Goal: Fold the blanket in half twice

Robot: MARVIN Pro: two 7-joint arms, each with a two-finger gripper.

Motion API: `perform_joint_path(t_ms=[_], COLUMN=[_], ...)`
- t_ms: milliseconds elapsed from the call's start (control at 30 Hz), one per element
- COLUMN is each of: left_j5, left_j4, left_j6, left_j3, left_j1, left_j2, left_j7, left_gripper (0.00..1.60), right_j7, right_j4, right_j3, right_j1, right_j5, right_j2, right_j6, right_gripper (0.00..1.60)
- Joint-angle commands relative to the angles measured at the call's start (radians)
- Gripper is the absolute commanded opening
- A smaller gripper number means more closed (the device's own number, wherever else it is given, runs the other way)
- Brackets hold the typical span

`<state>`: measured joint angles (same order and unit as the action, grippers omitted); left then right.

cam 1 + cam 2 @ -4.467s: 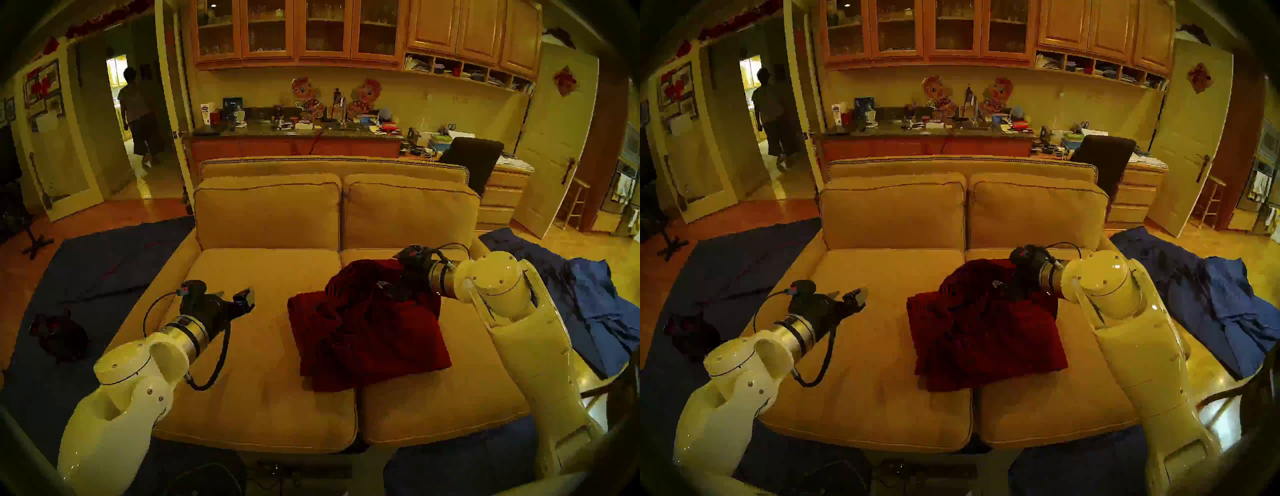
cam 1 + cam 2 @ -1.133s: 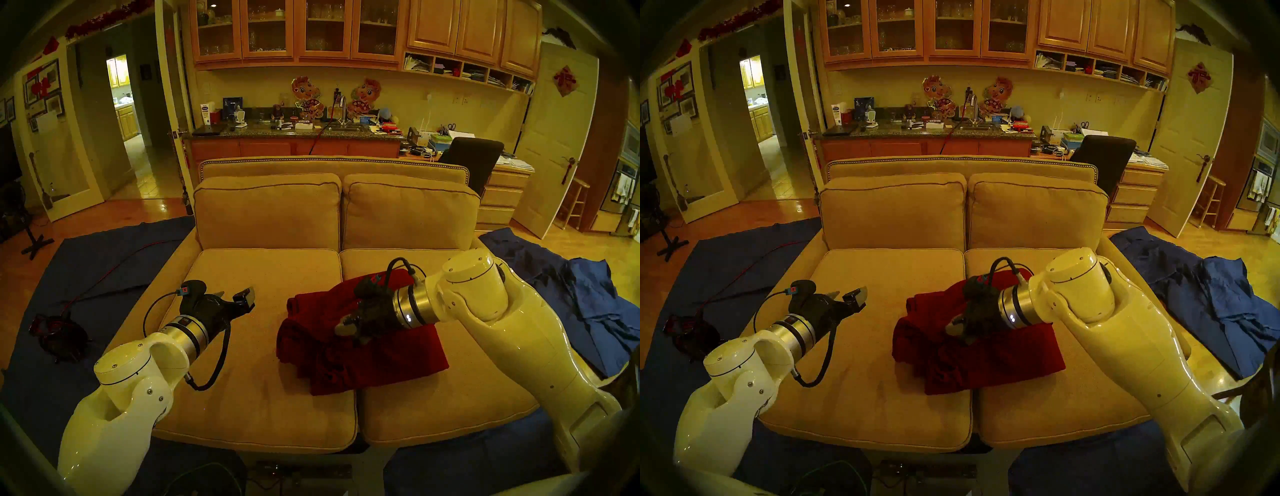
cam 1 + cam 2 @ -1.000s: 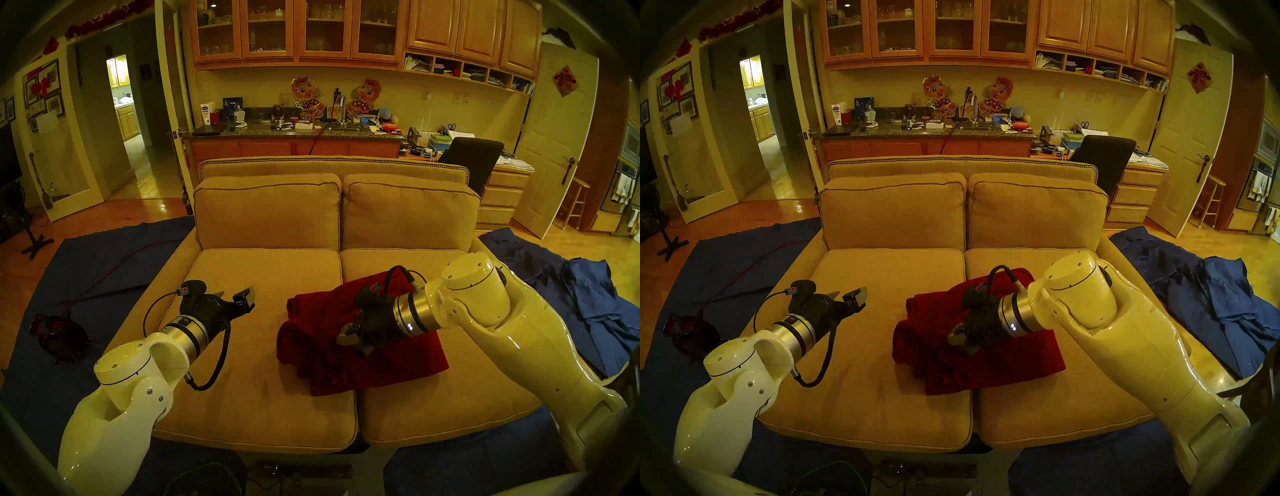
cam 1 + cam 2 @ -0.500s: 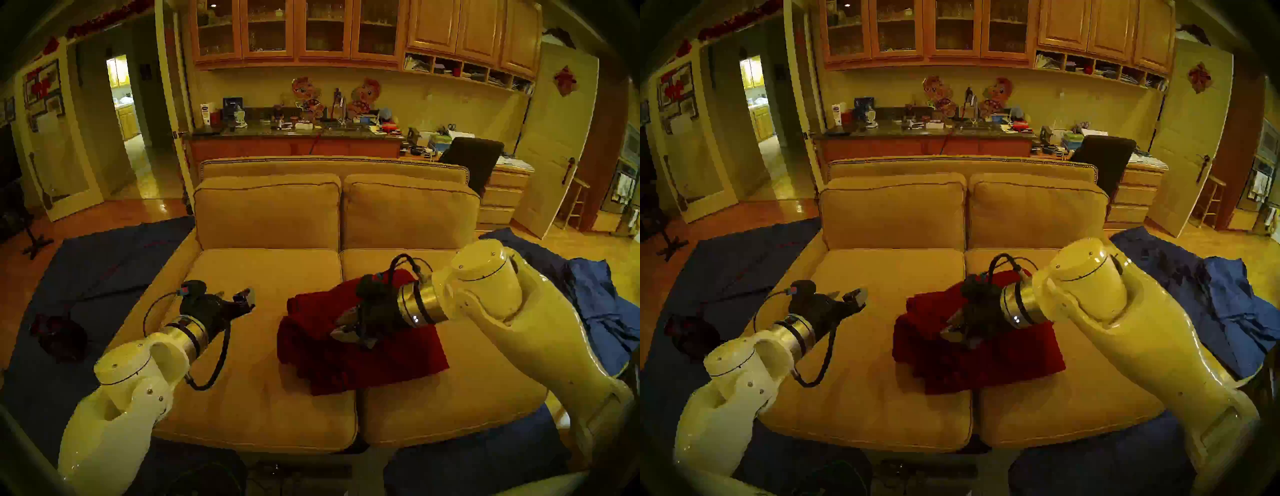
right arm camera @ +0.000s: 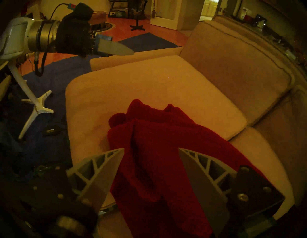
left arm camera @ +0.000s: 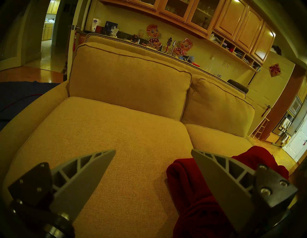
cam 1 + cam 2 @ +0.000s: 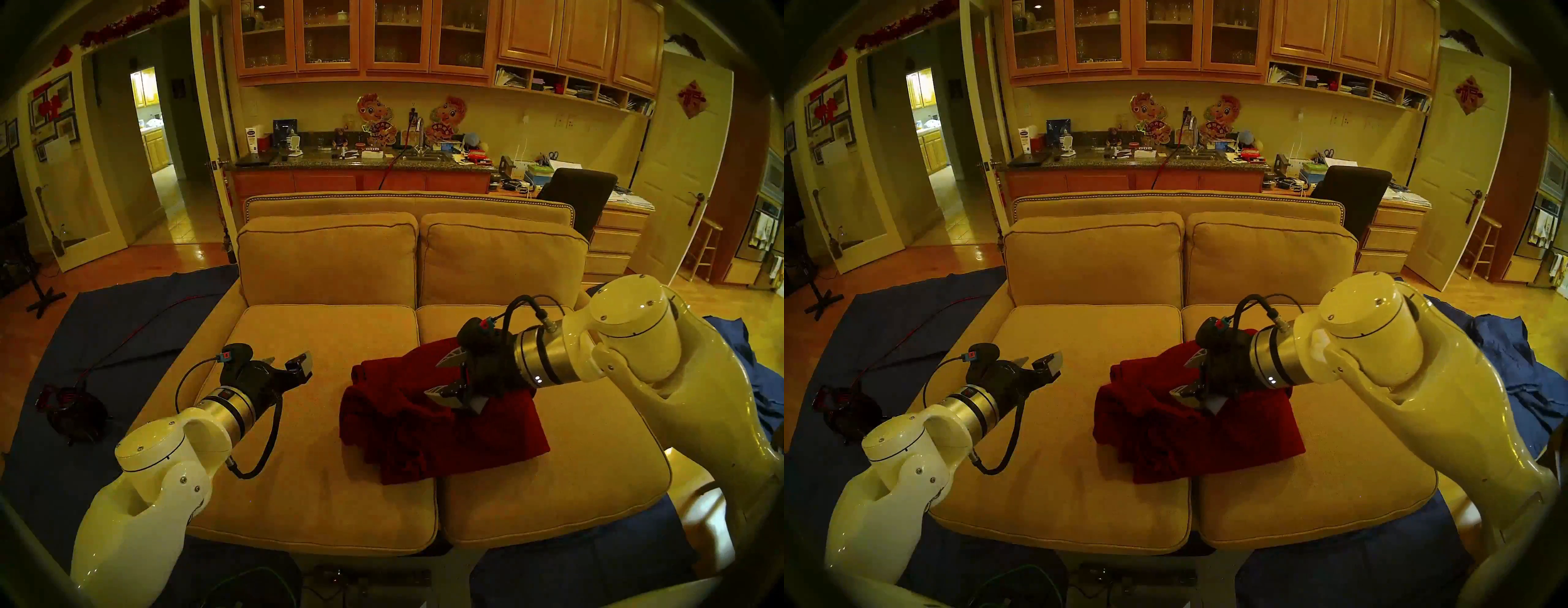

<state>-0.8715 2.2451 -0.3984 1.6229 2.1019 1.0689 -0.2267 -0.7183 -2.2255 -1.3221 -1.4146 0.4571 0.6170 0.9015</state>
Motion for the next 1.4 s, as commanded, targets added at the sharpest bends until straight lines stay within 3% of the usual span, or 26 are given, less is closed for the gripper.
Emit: perform_joint_path(t_ms=[0, 33, 67, 133, 233, 433, 500, 533, 567, 600, 633, 667, 700, 833, 867, 1000, 1100, 1133, 1367], left_j5=[0.0, 0.0, 0.0, 0.0, 0.0, 0.0, 0.001, 0.001, 0.001, 0.001, 0.001, 0.001, 0.001, 0.001, 0.001, 0.001, 0.001, 0.001, 0.001], left_j4=[0.007, 0.007, 0.007, 0.007, 0.007, 0.006, 0.006, 0.006, 0.006, 0.006, 0.006, 0.006, 0.006, 0.006, 0.006, 0.007, 0.007, 0.007, 0.007], left_j6=[0.0, 0.0, 0.0, 0.0, 0.0, 0.0, 0.0, 0.0, 0.0, 0.0, 0.0, 0.0, 0.0, 0.0, 0.0, 0.0, 0.0, 0.0, -0.001], left_j3=[0.002, 0.002, 0.002, 0.001, 0.001, 0.001, 0.001, 0.001, 0.001, 0.001, 0.001, 0.001, 0.001, 0.001, 0.001, 0.002, 0.002, 0.002, 0.002], left_j1=[-0.004, -0.004, -0.004, -0.004, -0.004, -0.004, -0.004, -0.004, -0.004, -0.004, -0.004, -0.004, -0.004, -0.004, -0.004, -0.004, -0.004, -0.004, -0.004], left_j2=[-0.002, -0.002, -0.002, -0.002, -0.001, -0.001, -0.001, -0.001, -0.001, -0.001, -0.001, -0.001, -0.001, -0.001, -0.001, -0.001, -0.001, -0.001, -0.001], left_j7=[0.002, 0.002, 0.002, 0.002, 0.001, 0.001, 0.002, 0.002, 0.002, 0.002, 0.002, 0.002, 0.002, 0.002, 0.002, 0.002, 0.002, 0.002, 0.002], left_gripper=[1.6, 1.6, 1.6, 1.6, 1.6, 1.6, 1.6, 1.6, 1.6, 1.6, 1.6, 1.6, 1.6, 1.6, 1.6, 1.6, 1.6, 1.6, 1.6], right_j7=[0.075, 0.095, 0.101, 0.122, 0.178, 0.229, 0.256, 0.267, 0.267, 0.269, 0.279, 0.283, 0.296, 0.305, 0.309, 0.307, 0.305, 0.292, 0.259], right_j4=[0.027, 0.044, 0.055, 0.076, 0.141, 0.214, 0.234, 0.25, 0.25, 0.244, 0.253, 0.247, 0.263, 0.263, 0.273, 0.262, 0.253, 0.233, 0.197], right_j3=[-0.157, -0.162, -0.207, -0.193, -0.277, -0.347, -0.427, -0.41, -0.41, -0.46, -0.453, -0.507, -0.476, -0.579, -0.567, -0.663, -0.699, -0.741, -0.801], right_j1=[-0.095, -0.095, -0.126, -0.11, -0.162, -0.222, -0.285, -0.271, -0.271, -0.309, -0.304, -0.343, -0.319, -0.395, -0.384, -0.458, -0.485, -0.521, -0.591], right_j5=[0.049, 0.047, 0.058, 0.057, 0.059, 0.062, 0.067, 0.072, 0.072, 0.074, 0.075, 0.08, 0.081, 0.098, 0.098, 0.107, 0.108, 0.1, 0.088], right_j2=[0.001, 0.007, 0.023, 0.016, 0.028, 0.024, 0.045, 0.045, 0.045, 0.062, 0.065, 0.09, 0.084, 0.14, 0.141, 0.209, 0.247, 0.282, 0.351], right_j6=[-0.079, -0.082, -0.09, -0.097, -0.119, -0.148, -0.181, -0.187, -0.187, -0.202, -0.21, -0.233, -0.235, -0.287, -0.293, -0.35, -0.388, -0.423, -0.521], right_gripper=[1.36, 1.36, 1.37, 1.39, 1.46, 1.53, 1.53, 1.54, 1.54, 1.54, 1.54, 1.54, 1.55, 1.56, 1.54, 1.57, 1.6, 1.6, 1.6])
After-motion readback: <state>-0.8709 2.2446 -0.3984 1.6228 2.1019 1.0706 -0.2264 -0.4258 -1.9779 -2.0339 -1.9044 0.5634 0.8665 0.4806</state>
